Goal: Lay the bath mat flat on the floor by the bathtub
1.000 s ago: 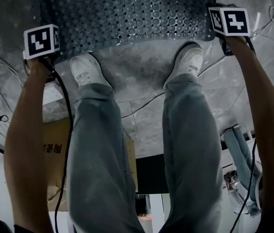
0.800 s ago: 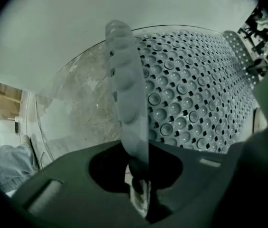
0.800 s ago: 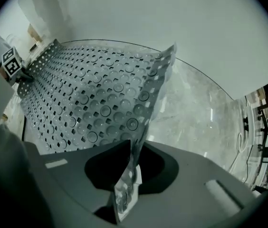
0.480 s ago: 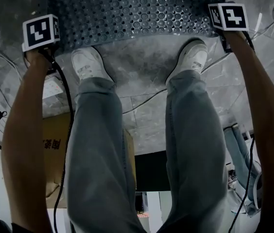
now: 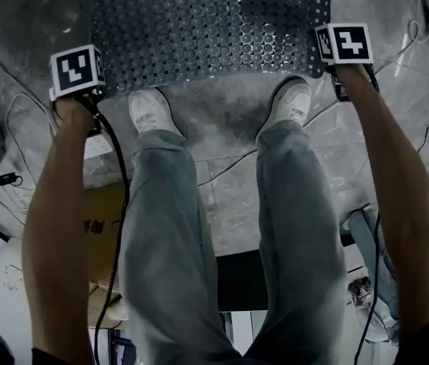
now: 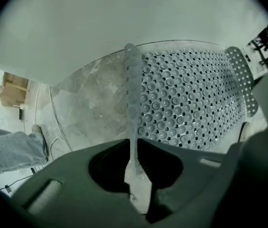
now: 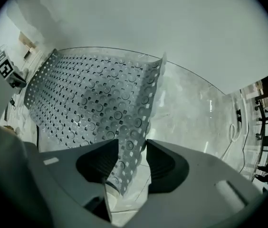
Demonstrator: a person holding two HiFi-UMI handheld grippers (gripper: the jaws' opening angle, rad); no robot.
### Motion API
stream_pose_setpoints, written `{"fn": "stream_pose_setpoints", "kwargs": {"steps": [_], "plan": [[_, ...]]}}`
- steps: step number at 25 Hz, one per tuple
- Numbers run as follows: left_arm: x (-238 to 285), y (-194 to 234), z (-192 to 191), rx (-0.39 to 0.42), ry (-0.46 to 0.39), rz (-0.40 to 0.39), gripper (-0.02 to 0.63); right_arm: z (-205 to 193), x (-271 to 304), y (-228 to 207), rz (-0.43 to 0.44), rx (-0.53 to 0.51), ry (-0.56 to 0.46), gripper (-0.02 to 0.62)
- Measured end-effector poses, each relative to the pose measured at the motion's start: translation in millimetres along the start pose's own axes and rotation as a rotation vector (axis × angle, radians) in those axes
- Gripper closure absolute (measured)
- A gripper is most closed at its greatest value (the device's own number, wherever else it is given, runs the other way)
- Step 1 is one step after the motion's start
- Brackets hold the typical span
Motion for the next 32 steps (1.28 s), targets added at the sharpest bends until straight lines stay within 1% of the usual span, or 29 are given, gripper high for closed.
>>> {"fn": "stream_pose_setpoints", "kwargs": {"steps": [4, 10, 12, 15, 17, 21, 23, 25, 27, 29, 32], "plan": [[-19, -6, 0, -0.027, 0.005, -0.009, 0.563, 2, -20, 2, 0.001, 0.025, -0.004, 0.419], [-46, -23, -6, -0.048, 0.030, -0.034, 0.600, 0, -41, 31, 0.057, 0.065, -0.003, 0.451], [-54, -27, -5, -0.046, 0.043, -0.038, 0.600, 4, -48, 44, 0.081, 0.064, -0.012, 0.495], [-68, -34, -2, -0.042, 0.042, -0.053, 0.600, 12, -63, 59, 0.115, 0.014, -0.030, 0.590], [-78, -37, 2, -0.048, 0.034, -0.061, 0.600, 18, -73, 64, 0.132, -0.010, -0.039, 0.591], [-100, -43, 9, -0.083, 0.020, -0.073, 0.600, 28, -93, 68, 0.146, 0.027, -0.052, 0.591], [-112, -52, 10, -0.125, 0.024, -0.095, 0.600, 27, -105, 77, 0.183, 0.026, -0.042, 0.591], [-124, -64, 10, -0.186, 0.027, -0.133, 0.600, 25, -118, 91, 0.229, -0.001, -0.036, 0.591], [-135, -75, 12, -0.224, 0.027, -0.159, 0.600, 25, -129, 103, 0.256, -0.022, -0.039, 0.591], [-145, -85, 13, -0.233, 0.028, -0.175, 0.600, 26, -140, 111, 0.270, -0.001, -0.049, 0.591], [-162, -98, 17, -0.261, 0.016, -0.213, 0.600, 32, -155, 121, 0.290, 0.070, -0.077, 0.591]]}}
Point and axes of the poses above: the fingertips, and each gripper's own axes: x forward along the fingers, y to its left, z out of its top, the point moved 3 cm from there along -x, backward along the fingers, and after that the axes turned 15 degrees about -y, right-handed, at the moved point
